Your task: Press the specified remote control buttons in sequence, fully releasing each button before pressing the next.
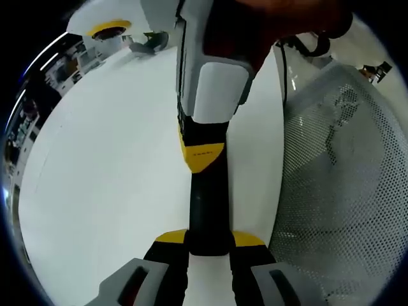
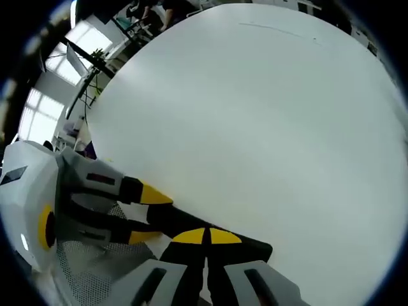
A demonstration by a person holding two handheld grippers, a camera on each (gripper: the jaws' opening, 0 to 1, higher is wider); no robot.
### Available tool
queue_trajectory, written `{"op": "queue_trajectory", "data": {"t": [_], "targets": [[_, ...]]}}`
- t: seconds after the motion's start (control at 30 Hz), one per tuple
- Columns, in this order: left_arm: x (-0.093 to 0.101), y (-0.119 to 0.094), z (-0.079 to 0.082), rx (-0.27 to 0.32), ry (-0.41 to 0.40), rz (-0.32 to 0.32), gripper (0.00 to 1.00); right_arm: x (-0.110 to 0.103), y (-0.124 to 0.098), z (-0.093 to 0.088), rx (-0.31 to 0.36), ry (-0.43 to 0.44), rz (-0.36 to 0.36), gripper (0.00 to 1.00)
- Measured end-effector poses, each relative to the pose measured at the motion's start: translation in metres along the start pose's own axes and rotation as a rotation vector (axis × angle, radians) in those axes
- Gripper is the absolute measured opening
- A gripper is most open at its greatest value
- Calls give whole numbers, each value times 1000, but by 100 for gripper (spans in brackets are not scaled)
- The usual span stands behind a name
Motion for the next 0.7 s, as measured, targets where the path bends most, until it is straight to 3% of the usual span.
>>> {"op": "queue_trajectory", "data": {"t": [0.7], "targets": [[0,0,0,0,0,2,24,-1,0,-1,15,1,-8,0]]}}
Point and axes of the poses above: the point that each gripper's makers call its tool centre point, and the gripper's own axes: y roughly forward along the fingers, x roughly to its right, z roughly out of its top, the point moved 6 cm from there along -y, roughly backward along the fingers, and after that the axes turned 7 degrees about z, right-handed, at the moved point
